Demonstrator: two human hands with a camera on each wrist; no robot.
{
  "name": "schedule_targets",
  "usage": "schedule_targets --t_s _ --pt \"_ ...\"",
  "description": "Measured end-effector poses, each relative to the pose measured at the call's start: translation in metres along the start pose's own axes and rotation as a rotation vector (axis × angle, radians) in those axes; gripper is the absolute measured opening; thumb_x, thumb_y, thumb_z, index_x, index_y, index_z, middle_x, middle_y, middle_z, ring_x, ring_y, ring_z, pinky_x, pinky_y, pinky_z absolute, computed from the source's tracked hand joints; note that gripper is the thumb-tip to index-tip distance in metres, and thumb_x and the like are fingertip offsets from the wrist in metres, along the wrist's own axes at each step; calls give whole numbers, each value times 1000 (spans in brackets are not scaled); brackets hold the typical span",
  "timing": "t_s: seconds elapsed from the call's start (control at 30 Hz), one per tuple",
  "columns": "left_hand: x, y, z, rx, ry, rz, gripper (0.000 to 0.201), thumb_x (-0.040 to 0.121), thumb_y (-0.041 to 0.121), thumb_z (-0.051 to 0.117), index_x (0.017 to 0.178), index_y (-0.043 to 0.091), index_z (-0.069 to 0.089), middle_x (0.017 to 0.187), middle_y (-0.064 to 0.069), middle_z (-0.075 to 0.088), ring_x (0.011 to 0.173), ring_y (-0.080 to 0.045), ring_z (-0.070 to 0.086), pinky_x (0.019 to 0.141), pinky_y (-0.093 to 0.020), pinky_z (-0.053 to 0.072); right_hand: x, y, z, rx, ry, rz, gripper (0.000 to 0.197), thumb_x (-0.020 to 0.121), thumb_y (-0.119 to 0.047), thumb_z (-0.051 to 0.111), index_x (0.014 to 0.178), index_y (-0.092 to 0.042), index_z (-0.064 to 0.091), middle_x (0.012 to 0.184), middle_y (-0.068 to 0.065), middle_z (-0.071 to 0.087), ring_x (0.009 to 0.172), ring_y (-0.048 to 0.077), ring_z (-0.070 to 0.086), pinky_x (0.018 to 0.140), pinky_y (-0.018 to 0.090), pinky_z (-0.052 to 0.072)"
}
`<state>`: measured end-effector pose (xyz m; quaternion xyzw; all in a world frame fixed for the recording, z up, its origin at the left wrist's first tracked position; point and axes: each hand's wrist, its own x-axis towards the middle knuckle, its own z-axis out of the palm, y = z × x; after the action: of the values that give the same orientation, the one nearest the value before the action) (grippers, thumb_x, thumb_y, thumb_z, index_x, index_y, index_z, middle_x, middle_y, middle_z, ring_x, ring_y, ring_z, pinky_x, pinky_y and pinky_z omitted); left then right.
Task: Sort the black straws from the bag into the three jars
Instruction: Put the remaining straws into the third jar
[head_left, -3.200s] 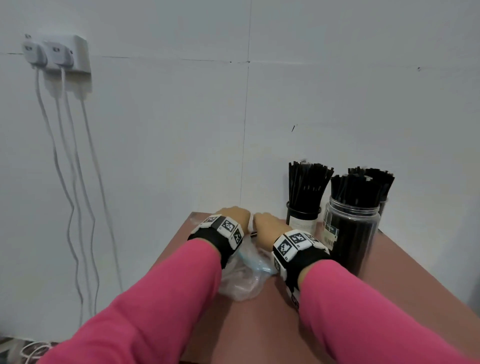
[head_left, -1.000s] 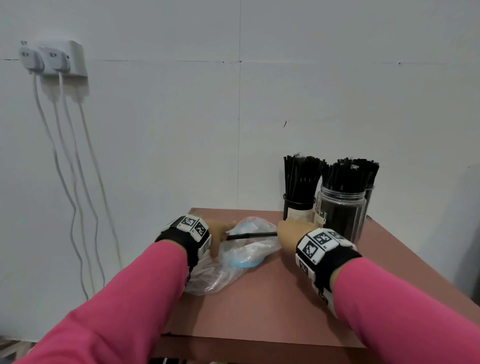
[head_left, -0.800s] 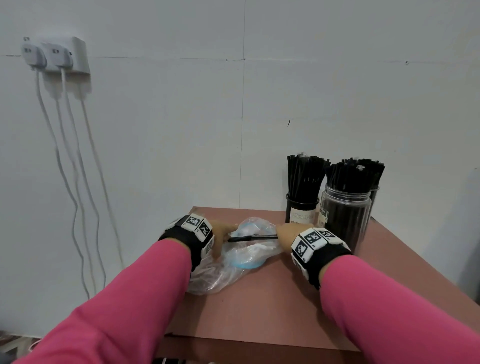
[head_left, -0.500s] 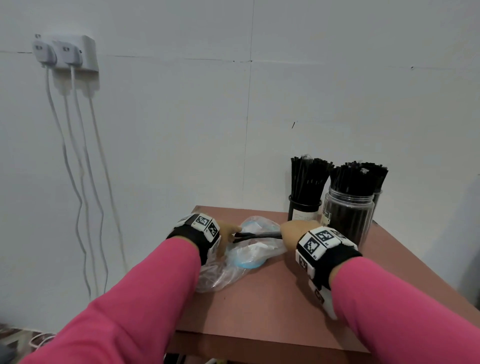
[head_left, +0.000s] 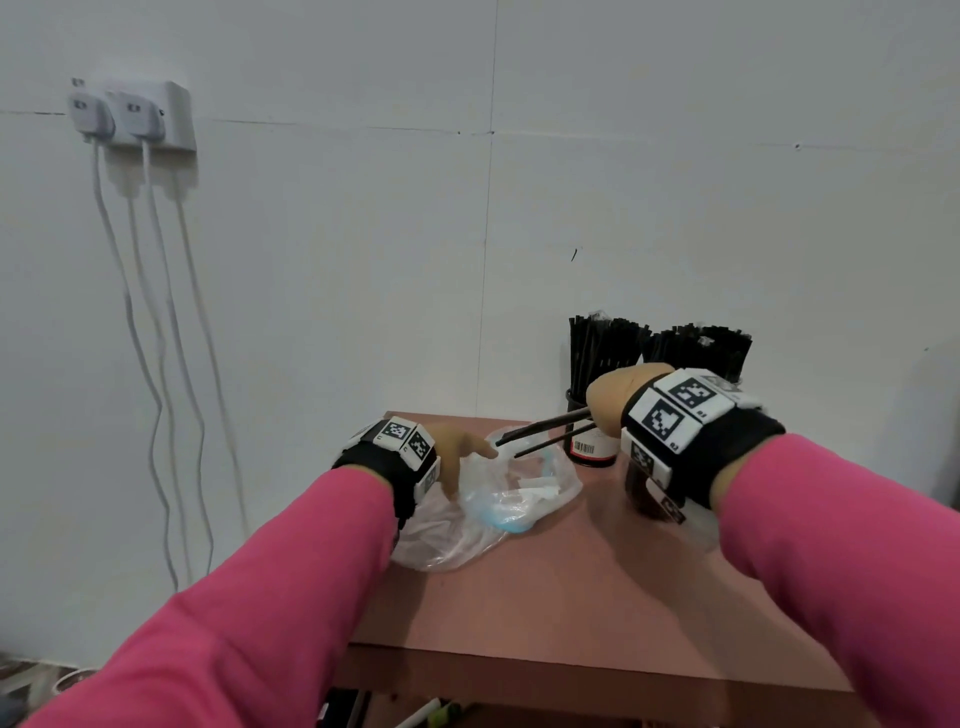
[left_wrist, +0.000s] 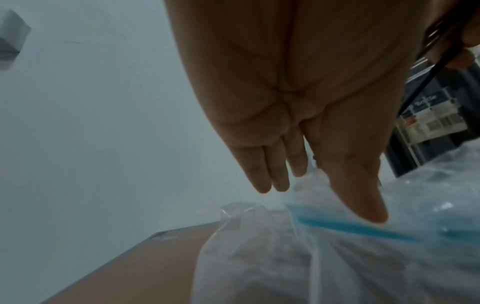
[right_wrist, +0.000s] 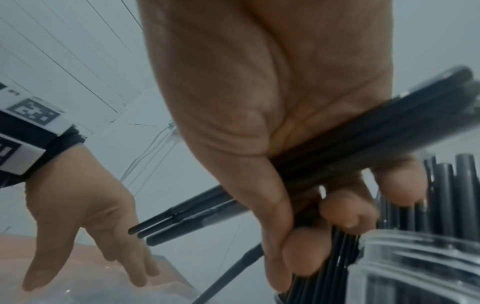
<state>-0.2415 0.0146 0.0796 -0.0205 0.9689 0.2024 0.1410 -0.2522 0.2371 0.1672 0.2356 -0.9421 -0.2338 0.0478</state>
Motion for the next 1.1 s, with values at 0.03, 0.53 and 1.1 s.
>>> schedule_targets --t_s 0.03,0.53,1.1 --pt "-4 3 -1 -4 12 2 84 74 -8 73 143 29 43 155 6 30 143 -16 27 114 -31 25 -3 2 -2 -5 -14 0 36 94 -17 49 59 -18 38 62 -5 39 53 9 37 76 30 48" --pt "-45 123 -19 122 374 327 35 89 20 67 119 4 60 115 -13 64 103 -28 58 75 -23 36 -30 -13 -30 -71 226 20 30 96 -17 45 66 -19 41 67 -6 41 65 14 40 97 37 29" --pt "-18 112 -14 -199 611 283 6 85 10 58 88 8 63 90 -10 70 85 -25 65 76 -34 53 -33 24 -20 -177 735 -57 80 86 -21 52 152 -35 9 161 9 6 148 31 -6 103 67 -26"
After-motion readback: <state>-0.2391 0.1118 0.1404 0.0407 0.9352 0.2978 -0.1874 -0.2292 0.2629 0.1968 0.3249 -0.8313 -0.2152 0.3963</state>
